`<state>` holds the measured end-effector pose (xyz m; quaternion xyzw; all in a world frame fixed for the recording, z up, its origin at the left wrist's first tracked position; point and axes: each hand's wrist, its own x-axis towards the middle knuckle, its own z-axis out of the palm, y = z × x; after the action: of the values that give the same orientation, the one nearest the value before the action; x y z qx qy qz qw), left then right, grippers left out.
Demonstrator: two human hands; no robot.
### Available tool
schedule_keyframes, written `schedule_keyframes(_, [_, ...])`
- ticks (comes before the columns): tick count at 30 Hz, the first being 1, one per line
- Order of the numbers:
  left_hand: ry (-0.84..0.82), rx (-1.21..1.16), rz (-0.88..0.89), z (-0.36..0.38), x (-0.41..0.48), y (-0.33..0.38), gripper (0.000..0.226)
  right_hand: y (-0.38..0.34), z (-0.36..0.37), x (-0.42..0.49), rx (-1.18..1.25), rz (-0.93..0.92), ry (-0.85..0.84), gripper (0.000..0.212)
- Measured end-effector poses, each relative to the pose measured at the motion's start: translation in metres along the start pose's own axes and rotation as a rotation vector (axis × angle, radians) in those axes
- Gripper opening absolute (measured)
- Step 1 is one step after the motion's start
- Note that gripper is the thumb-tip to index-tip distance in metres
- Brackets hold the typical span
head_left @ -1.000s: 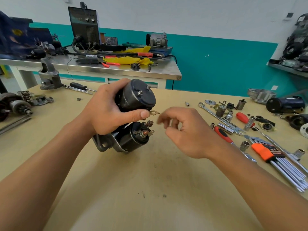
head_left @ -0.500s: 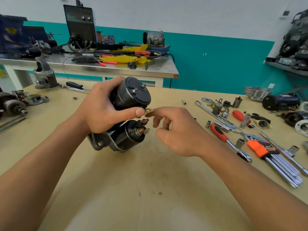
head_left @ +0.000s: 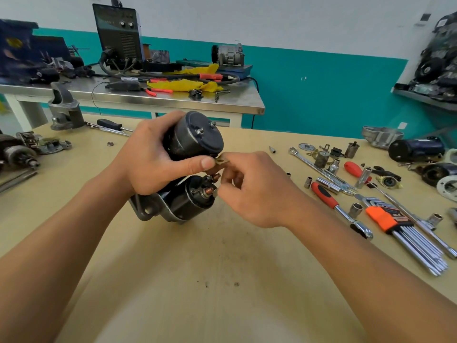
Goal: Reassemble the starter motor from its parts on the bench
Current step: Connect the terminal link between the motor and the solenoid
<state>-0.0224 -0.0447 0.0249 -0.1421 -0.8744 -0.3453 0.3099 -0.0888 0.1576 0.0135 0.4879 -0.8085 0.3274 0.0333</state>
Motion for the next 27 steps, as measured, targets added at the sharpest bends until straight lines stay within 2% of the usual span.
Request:
schedule_keyframes(2, [0.006,0.004,0.006,0.0,-0.001,0.0,0.068,-0.001,0.0,0.003,0.009,-0.012,0.011,0.008])
schedule_keyframes(6, [0.026,0.011,-0.003,0.0,-0.002,0.001,0.077,0.003,-0.002,0.001,0.042,0.027,-0.027,0.014])
schedule_keyframes(16, [0.017,-0.017,-0.008,0.001,-0.001,0.002,0.071,-0.012,-0.002,0.003,-0.228,-0.013,-0.102,0.016])
schedule_keyframes(21, [0.019,-0.004,0.008,0.001,-0.001,0.001,0.071,-0.008,0.001,0.004,-0.072,0.099,-0.061,0.024])
schedule_keyframes(27, [0.014,-0.002,0.01,0.001,-0.001,0.0,0.069,-0.008,-0.003,0.004,0.017,0.072,-0.065,0.011])
